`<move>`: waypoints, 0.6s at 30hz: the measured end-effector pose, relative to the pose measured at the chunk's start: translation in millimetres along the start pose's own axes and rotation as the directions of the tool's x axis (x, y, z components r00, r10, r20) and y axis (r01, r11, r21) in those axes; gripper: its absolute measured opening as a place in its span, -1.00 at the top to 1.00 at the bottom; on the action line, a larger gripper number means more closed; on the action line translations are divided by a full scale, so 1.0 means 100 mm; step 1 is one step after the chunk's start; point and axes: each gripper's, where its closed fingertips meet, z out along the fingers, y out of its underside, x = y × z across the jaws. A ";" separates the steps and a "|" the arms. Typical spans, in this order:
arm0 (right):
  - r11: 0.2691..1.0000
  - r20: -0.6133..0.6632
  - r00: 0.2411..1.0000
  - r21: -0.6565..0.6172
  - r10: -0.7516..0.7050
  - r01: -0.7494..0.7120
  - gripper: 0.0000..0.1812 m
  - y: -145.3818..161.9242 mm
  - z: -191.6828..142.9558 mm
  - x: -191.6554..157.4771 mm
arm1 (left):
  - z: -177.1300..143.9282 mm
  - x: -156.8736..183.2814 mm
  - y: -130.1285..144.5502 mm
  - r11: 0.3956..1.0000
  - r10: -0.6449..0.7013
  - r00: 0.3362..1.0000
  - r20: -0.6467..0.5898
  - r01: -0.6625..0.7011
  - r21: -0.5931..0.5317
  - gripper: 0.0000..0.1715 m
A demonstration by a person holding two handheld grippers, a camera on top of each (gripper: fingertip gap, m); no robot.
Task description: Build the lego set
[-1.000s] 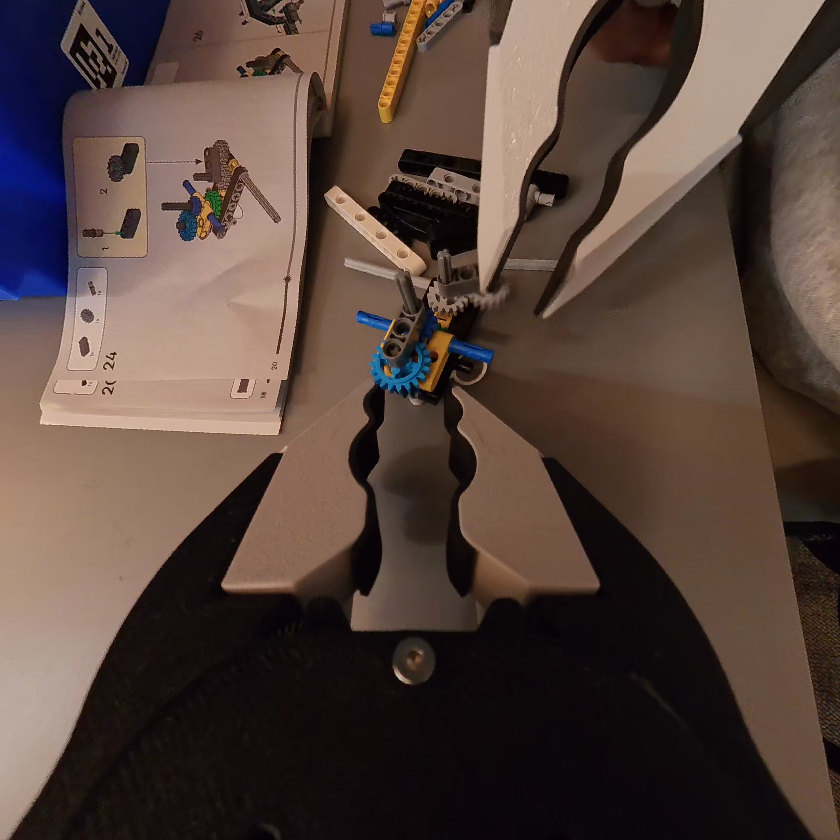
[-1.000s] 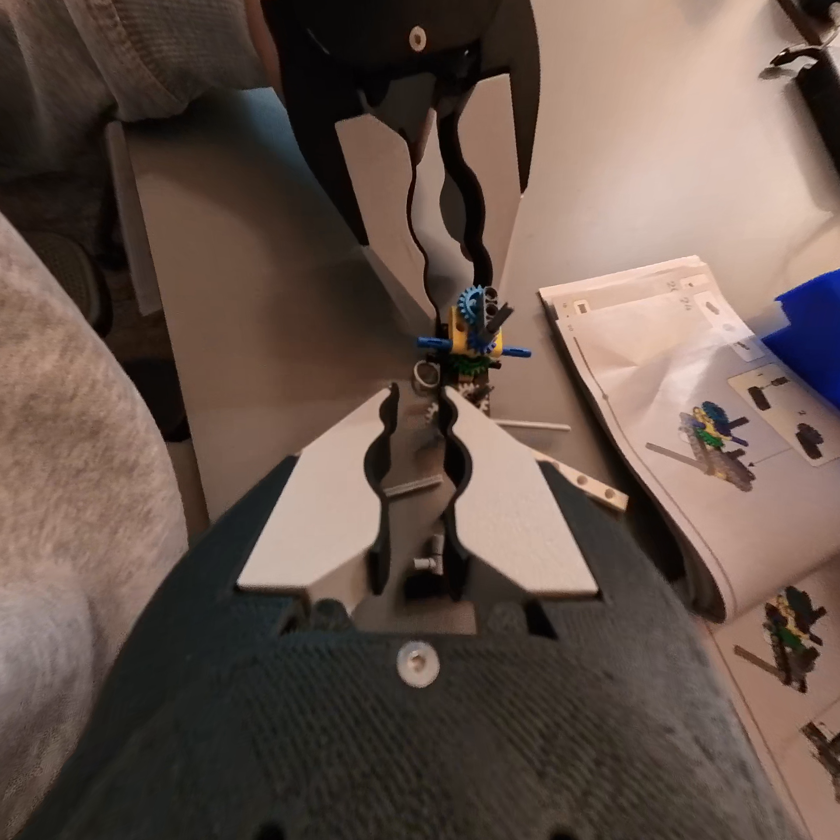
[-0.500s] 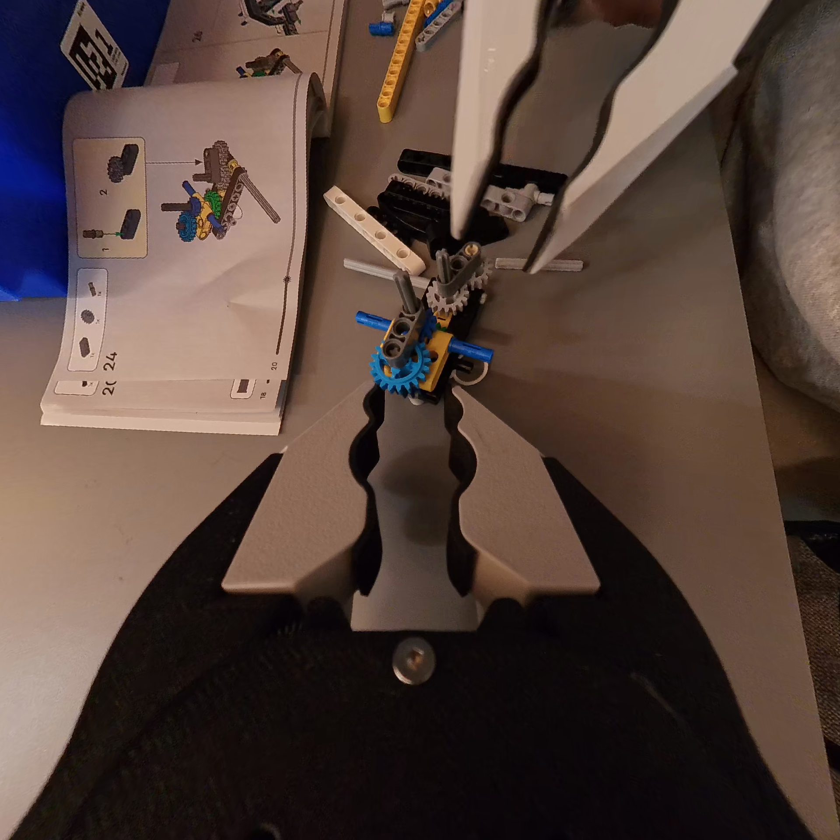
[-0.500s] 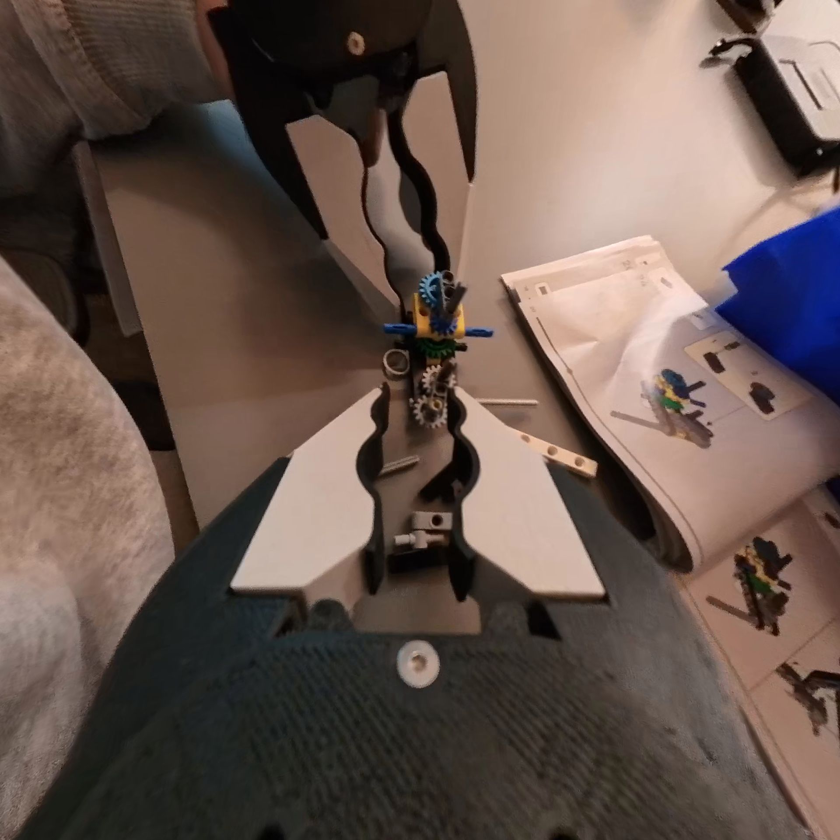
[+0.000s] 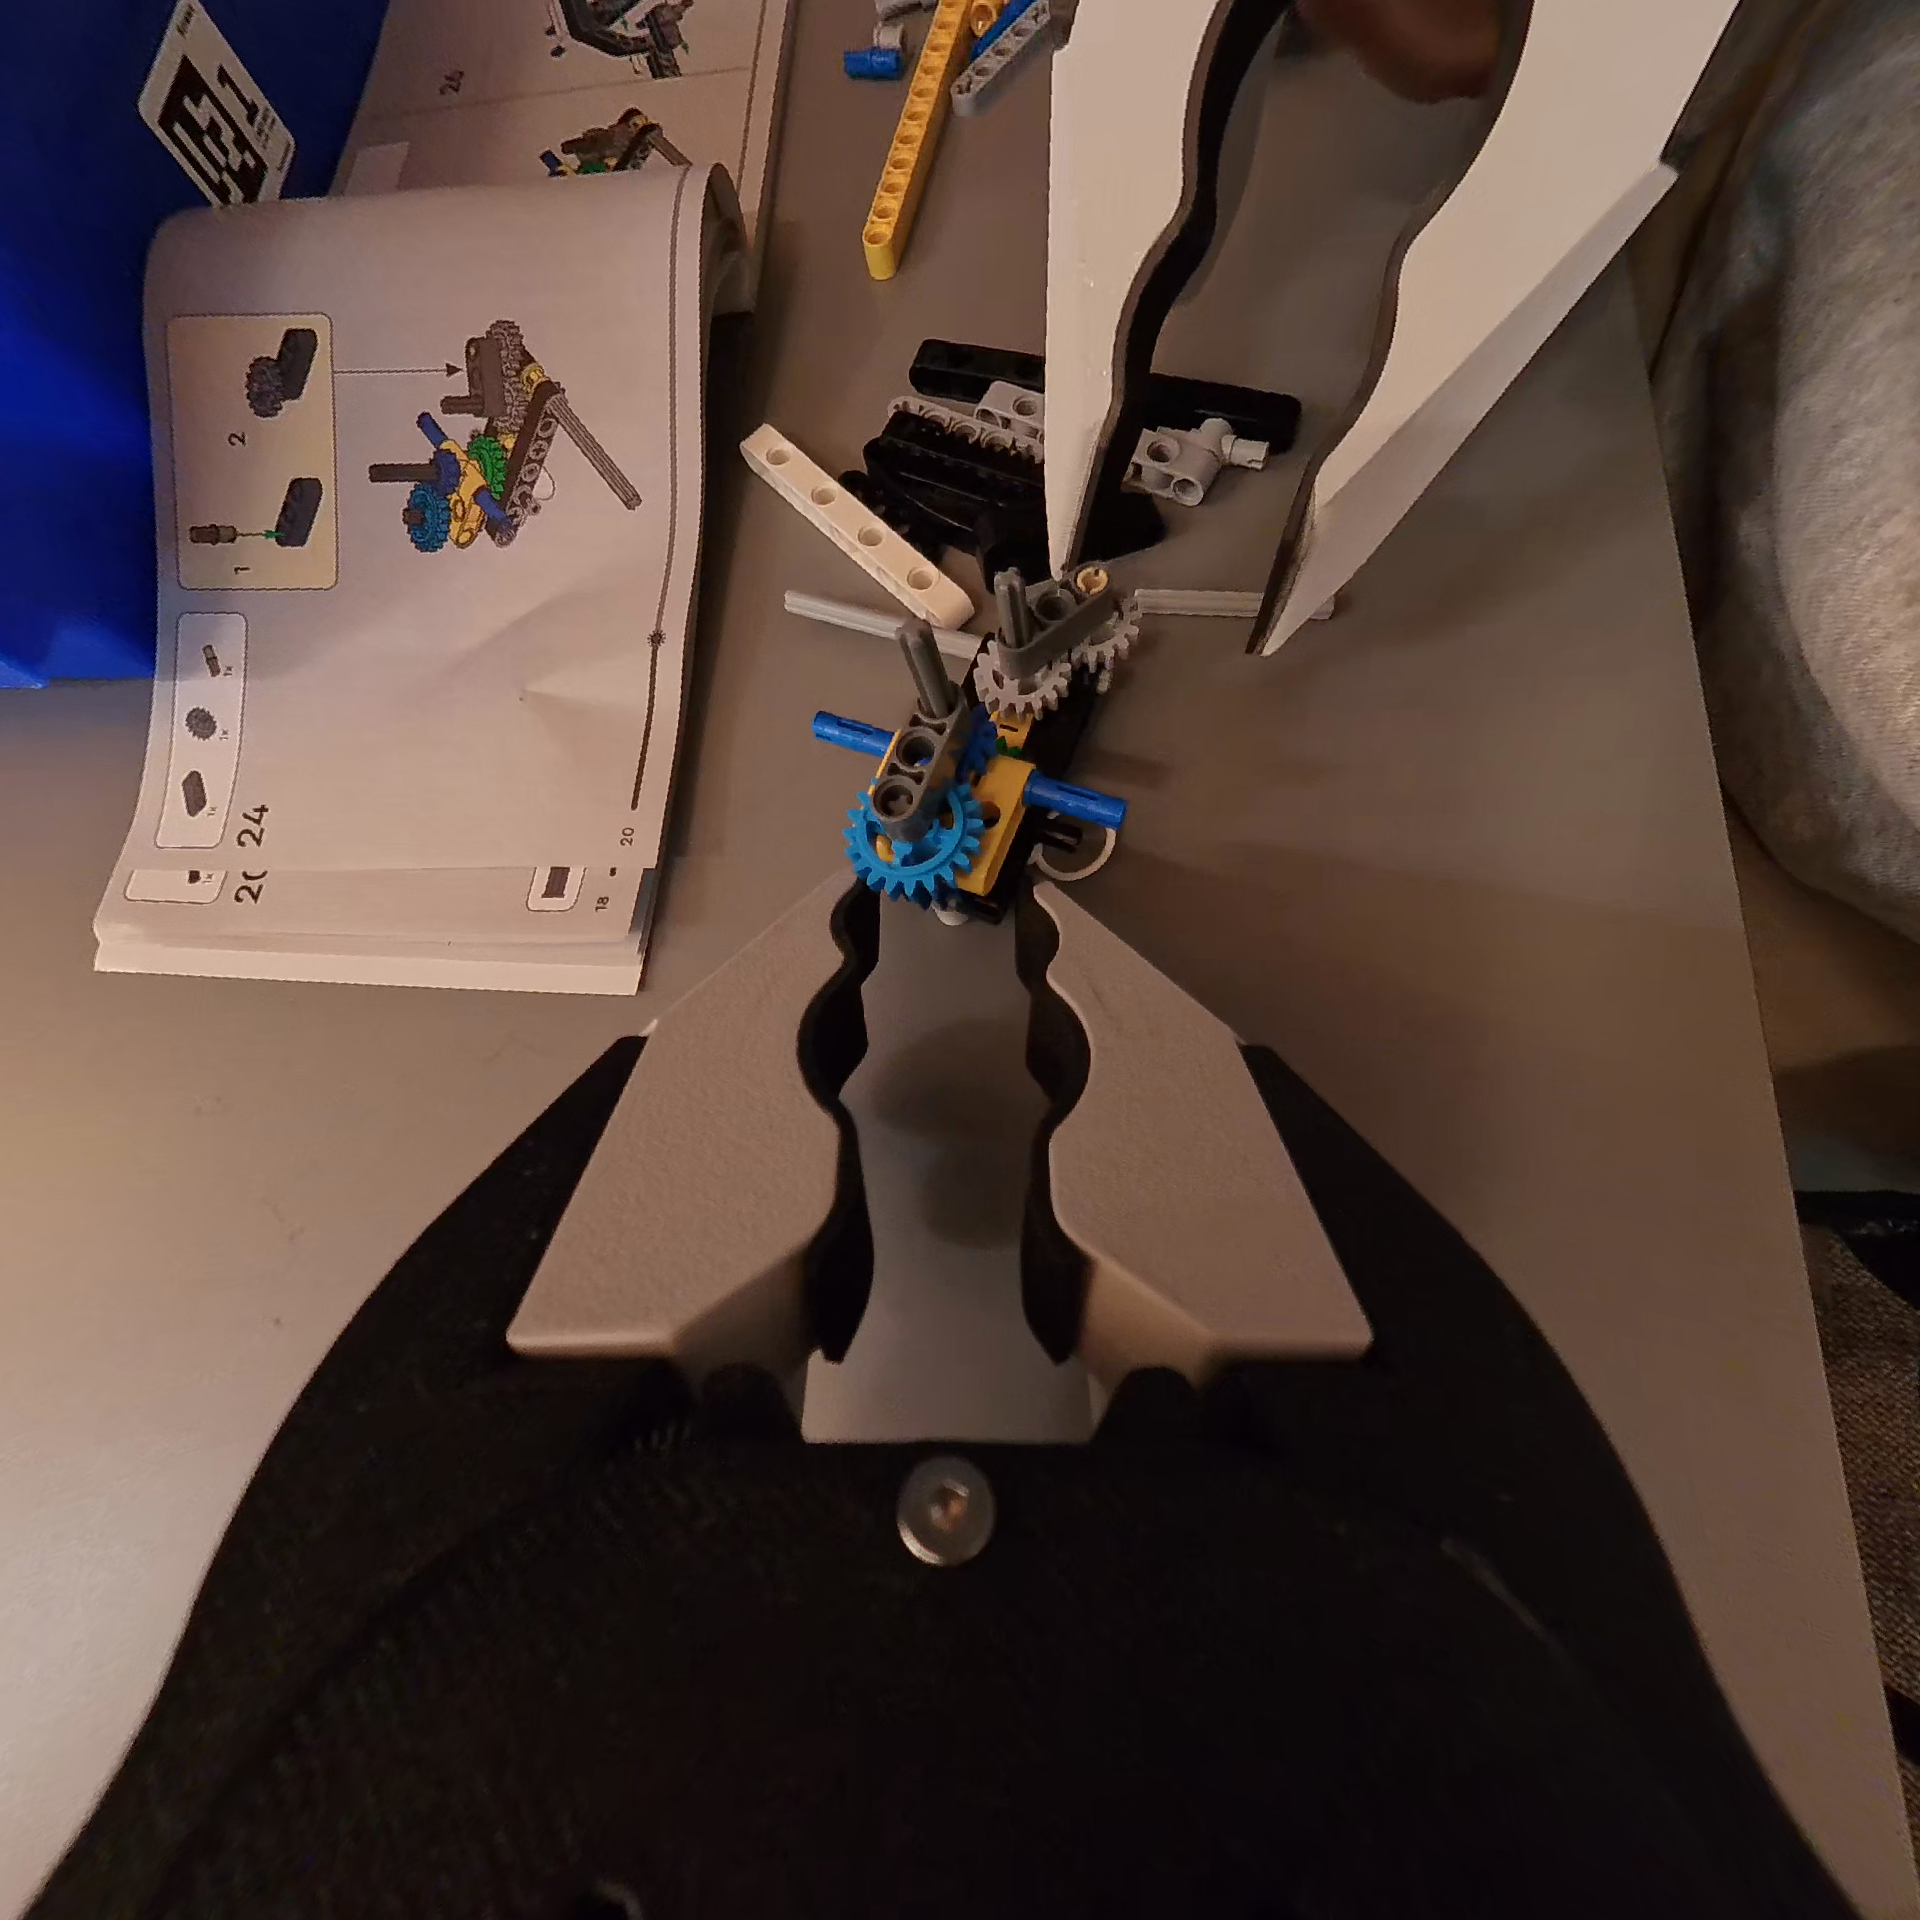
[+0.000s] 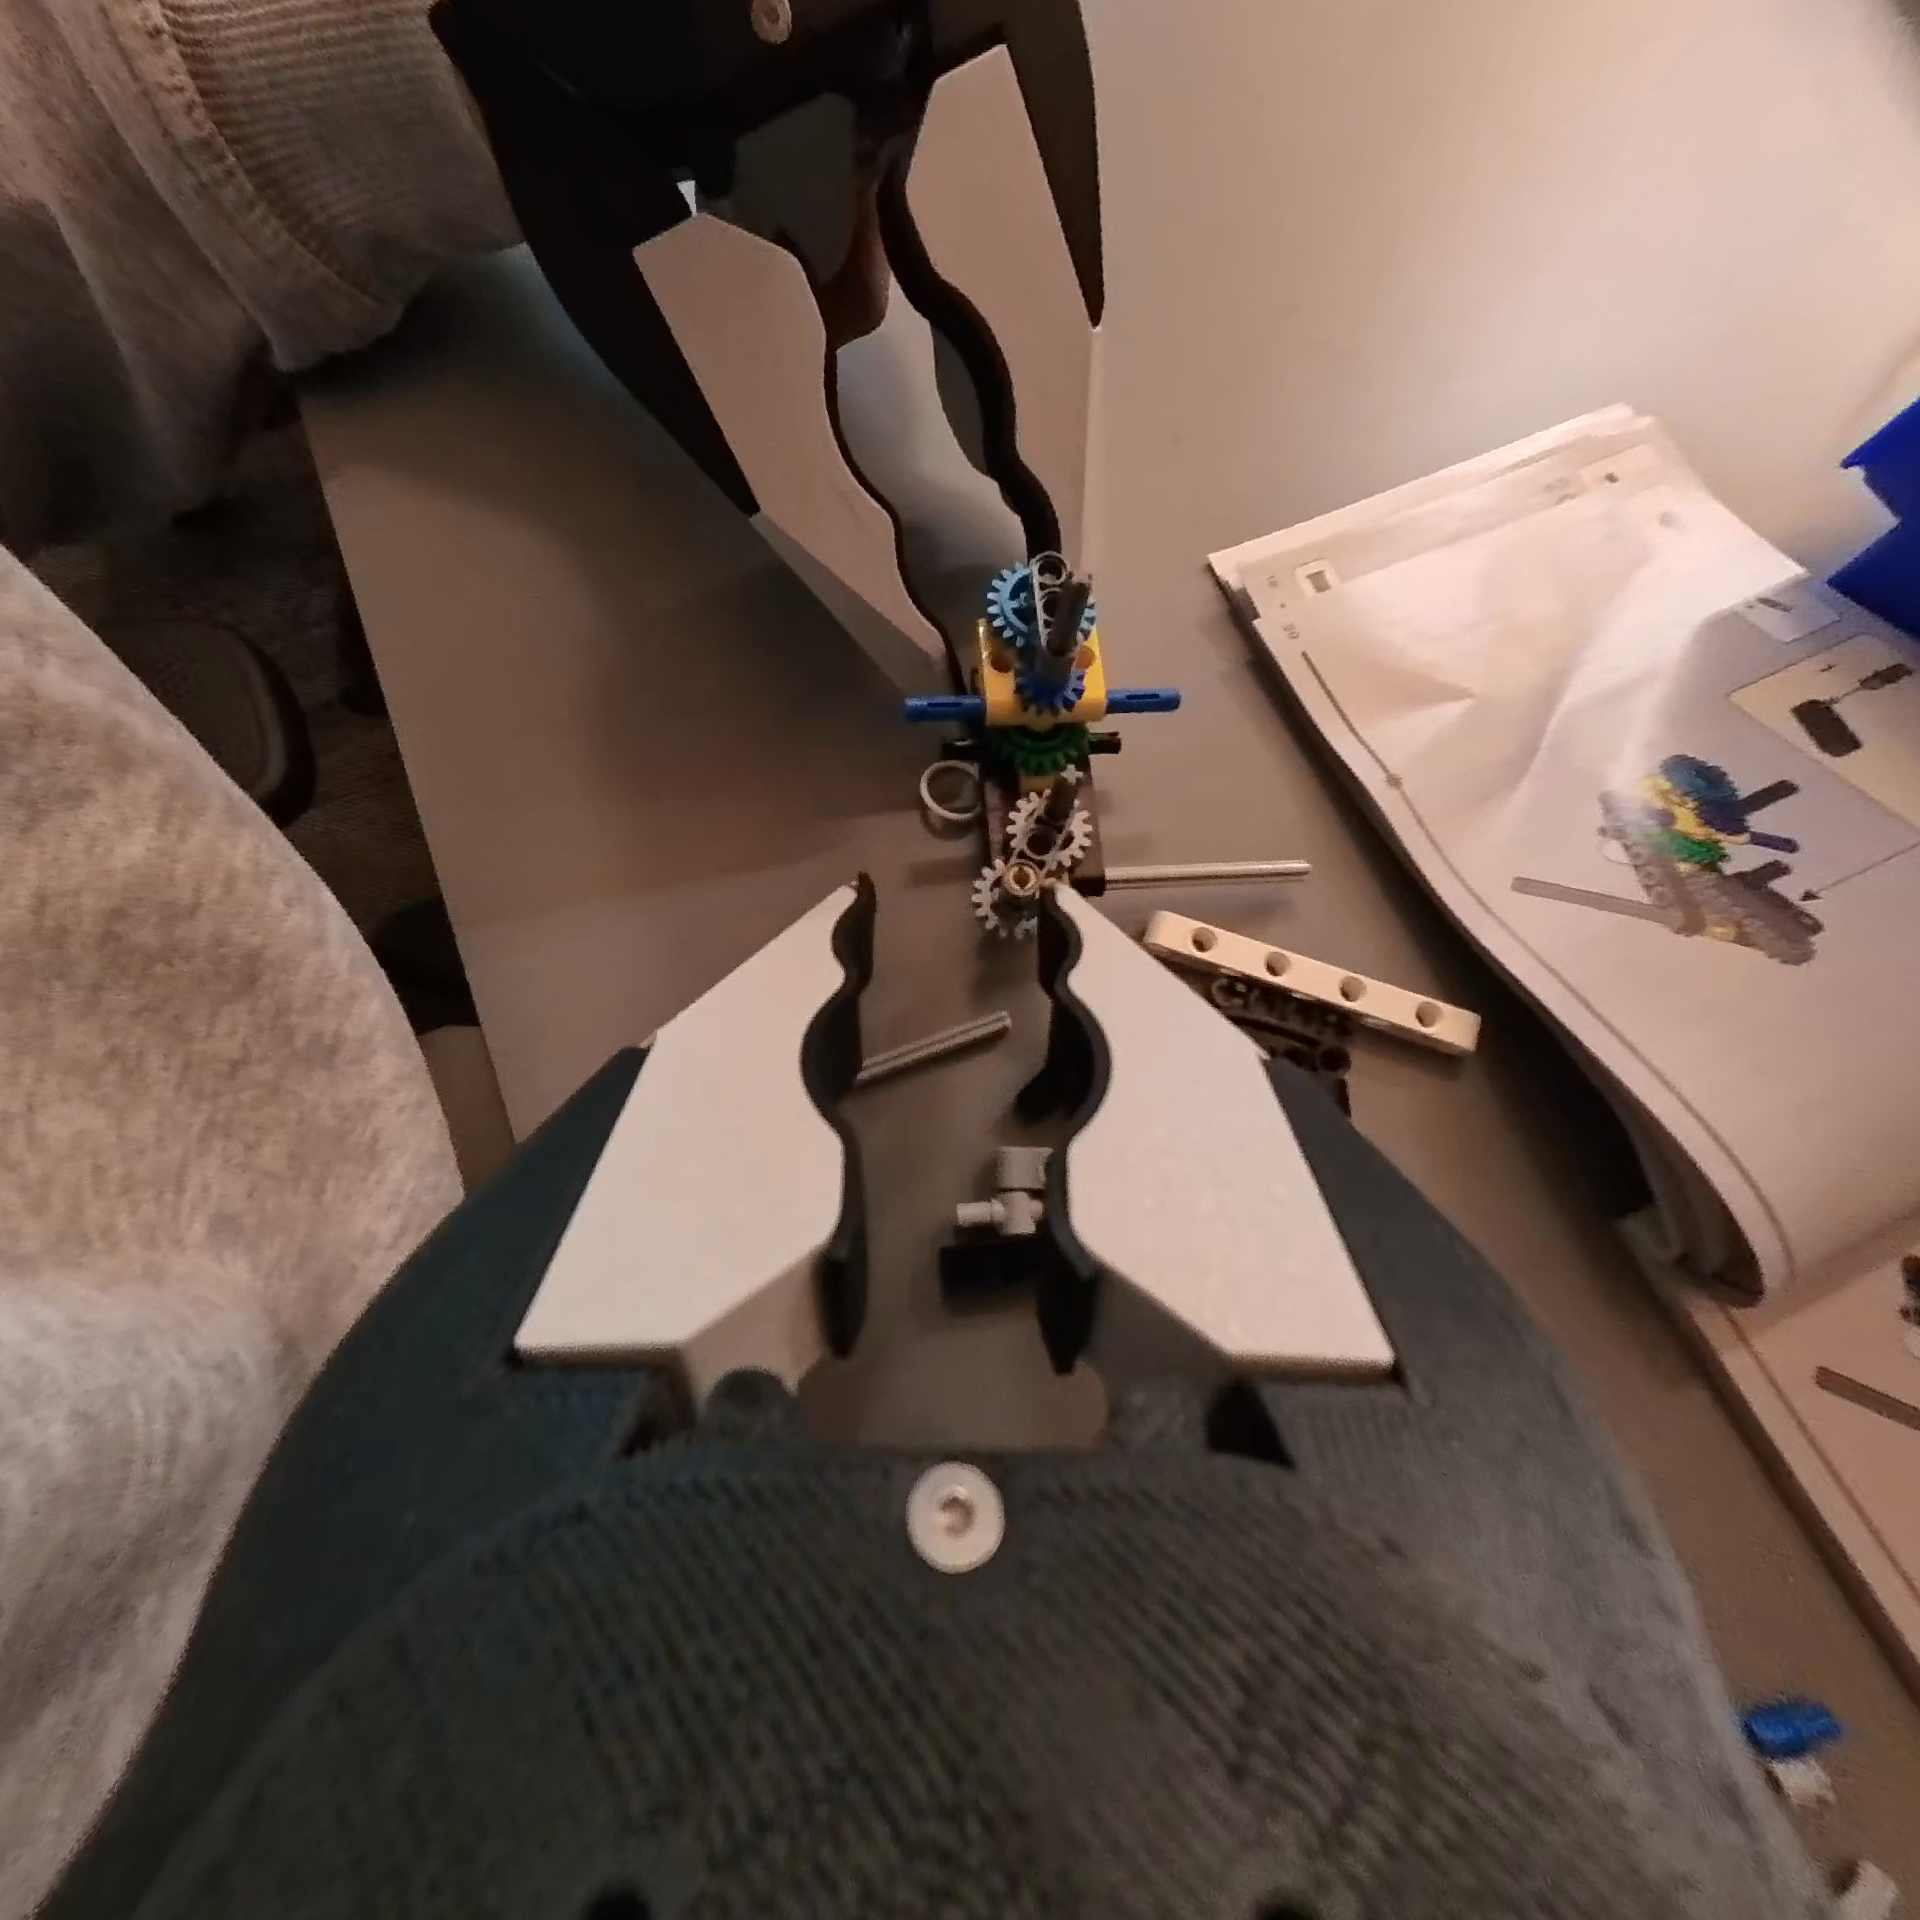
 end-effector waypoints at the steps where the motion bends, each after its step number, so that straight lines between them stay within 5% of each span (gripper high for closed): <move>1: 1.000 0.001 1.000 -0.003 0.000 0.000 0.66 0.01 0.00 0.00 | 0.00 0.00 0.00 1.000 0.000 1.000 0.000 0.000 0.000 0.72; 18: 1.000 -0.038 0.999 0.020 -0.009 0.010 0.65 0.01 -0.17 0.03 | -0.01 0.02 0.00 1.000 -0.008 1.000 -0.005 0.008 0.006 0.69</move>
